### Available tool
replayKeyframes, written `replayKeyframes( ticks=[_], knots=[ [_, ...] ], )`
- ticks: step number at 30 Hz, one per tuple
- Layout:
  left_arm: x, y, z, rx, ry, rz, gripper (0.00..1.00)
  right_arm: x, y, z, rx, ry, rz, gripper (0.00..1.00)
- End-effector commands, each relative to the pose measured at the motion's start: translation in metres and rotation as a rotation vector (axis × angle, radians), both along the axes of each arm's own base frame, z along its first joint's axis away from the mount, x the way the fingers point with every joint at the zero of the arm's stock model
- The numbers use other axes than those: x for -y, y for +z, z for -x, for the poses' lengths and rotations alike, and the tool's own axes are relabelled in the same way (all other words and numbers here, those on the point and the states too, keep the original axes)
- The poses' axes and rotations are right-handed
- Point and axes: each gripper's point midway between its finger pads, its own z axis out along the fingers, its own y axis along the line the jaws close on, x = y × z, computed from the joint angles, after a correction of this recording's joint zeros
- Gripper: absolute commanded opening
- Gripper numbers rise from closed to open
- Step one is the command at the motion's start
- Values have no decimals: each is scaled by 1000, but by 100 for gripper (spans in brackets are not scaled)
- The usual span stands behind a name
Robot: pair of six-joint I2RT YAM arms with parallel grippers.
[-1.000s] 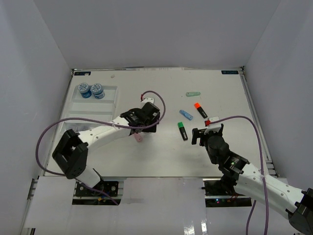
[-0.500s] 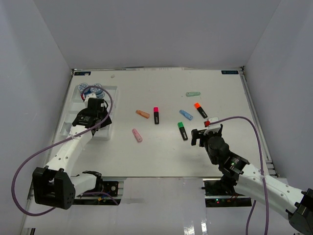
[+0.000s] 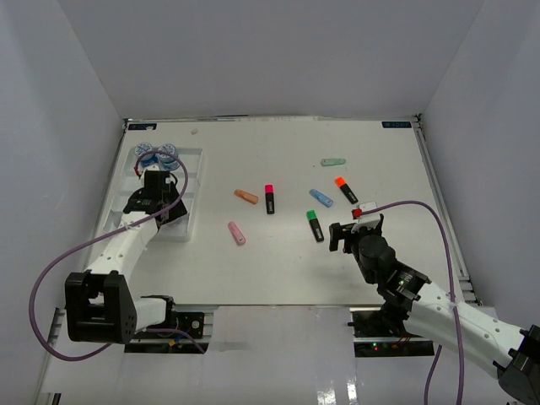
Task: Sort the stationery into containers
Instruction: Place the stationery in the storage box.
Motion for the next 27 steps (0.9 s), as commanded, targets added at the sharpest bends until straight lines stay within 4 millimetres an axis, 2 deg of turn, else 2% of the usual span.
replayKeyframes(
  ticks=[1, 10, 13, 16, 17, 22, 27],
  knots=[
    [2, -6, 0, 2, -11, 19, 61, -1, 8, -3, 25, -14, -37, 90],
    [2, -10, 12, -21, -9, 25, 61, -1, 6, -3, 21, -11, -34, 90],
    [1, -16, 12, -40, -5, 23, 68, -2, 6, -3, 18, -10, -31, 90],
    [5, -17, 10, -46, -15, 35, 79, -2, 5, -3, 17, -10, -30, 90],
    [5, -16, 10, -44, -15, 37, 86, -2, 6, -3, 18, -10, -31, 90],
    [7, -2, 7, -13, -17, 47, 97, -3, 5, -3, 16, -2, -30, 90],
    [22, 28, 0, 57, -69, 109, 98, -5, 4, -3, 13, 1, -28, 90]
  ],
)
